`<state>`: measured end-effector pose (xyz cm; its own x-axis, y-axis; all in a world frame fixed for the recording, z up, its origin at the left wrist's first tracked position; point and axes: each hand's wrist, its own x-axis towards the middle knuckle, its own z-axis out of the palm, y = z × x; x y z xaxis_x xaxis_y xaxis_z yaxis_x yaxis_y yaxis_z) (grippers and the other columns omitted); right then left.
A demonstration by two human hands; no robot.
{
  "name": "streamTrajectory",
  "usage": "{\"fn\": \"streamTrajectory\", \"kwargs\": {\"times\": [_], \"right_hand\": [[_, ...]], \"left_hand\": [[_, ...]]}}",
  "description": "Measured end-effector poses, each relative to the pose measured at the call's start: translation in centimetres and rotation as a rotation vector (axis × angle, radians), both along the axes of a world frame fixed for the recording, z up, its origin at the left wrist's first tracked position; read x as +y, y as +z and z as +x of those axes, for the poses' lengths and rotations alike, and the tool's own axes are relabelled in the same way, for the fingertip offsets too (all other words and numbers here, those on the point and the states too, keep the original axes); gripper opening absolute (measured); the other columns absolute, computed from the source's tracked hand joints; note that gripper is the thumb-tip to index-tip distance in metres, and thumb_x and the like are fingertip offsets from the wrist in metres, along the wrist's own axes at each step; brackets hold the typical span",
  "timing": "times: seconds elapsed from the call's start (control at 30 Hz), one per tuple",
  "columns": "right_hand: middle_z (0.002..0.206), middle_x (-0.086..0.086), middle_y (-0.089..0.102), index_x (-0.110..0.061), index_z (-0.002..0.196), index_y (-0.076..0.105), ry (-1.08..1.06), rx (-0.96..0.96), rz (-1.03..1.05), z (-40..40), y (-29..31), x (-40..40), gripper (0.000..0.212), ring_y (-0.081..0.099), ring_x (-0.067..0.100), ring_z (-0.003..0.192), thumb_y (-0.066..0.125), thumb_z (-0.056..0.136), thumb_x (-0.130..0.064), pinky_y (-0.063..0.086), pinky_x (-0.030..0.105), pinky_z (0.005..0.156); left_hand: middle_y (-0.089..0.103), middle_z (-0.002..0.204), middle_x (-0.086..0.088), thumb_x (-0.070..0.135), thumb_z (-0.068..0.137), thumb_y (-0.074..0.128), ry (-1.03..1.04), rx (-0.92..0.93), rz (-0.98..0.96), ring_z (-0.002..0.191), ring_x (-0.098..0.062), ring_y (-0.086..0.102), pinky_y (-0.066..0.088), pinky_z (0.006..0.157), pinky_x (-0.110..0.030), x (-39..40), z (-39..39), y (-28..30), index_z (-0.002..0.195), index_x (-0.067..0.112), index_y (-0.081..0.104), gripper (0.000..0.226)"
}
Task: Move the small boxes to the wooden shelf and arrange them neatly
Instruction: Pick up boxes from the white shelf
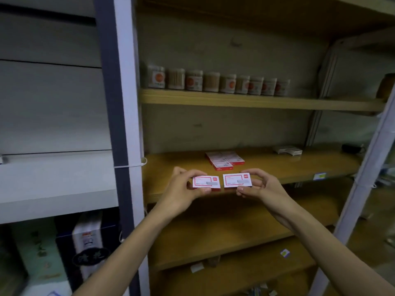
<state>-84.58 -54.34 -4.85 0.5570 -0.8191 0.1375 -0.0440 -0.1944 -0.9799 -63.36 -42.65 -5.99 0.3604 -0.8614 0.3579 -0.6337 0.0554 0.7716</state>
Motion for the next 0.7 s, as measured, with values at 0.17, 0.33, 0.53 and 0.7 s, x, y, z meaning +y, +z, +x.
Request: {"fn": "streamTrajectory", "kwargs": {"times": [0.17,0.33,0.53,0.7], "right_hand": [[0.101,0.004,0.076,-0.014,0.121,0.058,-0.021,0.103,-0.064,0.5,-0.2,-7.3,0.045,0.076,0.009,0.085,0.075,0.082,0.001,0.057,0.017,0.065],[0.104,0.001,0.072,-0.013,0.126,0.056,-0.069,0.284,-0.166,1.0,-0.6,-15.0,0.046,0.072,0.01,0.09,0.075,0.085,-0.007,0.055,0.018,0.067],[0.093,-0.007,0.067,-0.012,0.123,0.065,-0.053,0.454,-0.312,2.1,-1.4,-20.0,0.042,0.065,0.002,0.076,0.078,0.084,-0.02,0.046,0.011,0.061],[0.089,-0.015,0.059,-0.022,0.117,0.061,-0.078,0.506,-0.419,3.3,-1.9,-20.6,0.039,0.057,0.001,0.076,0.079,0.084,-0.028,0.039,0.012,0.059]], "left_hand": [[0.037,0.111,0.013,0.044,0.084,0.074,0.172,-0.11,0.049,0.112,-0.011,0.038,0.041,0.095,-0.024,-5.3,0.6,-1.0,0.119,0.043,0.061,0.038],[0.039,0.116,0.011,0.054,0.085,0.068,0.291,-0.177,0.143,0.118,-0.012,0.035,0.027,0.099,-0.037,-9.9,0.5,-1.7,0.125,0.047,0.057,0.041],[0.039,0.12,0.009,0.059,0.088,0.061,0.325,-0.254,0.192,0.122,-0.013,0.033,0.023,0.098,-0.034,-13.2,-0.5,-2.5,0.132,0.046,0.053,0.047],[0.037,0.115,0.009,0.062,0.091,0.054,0.348,-0.364,0.229,0.121,-0.013,0.035,0.026,0.097,-0.034,-15.1,-2.7,-2.5,0.138,0.043,0.048,0.051]]}}
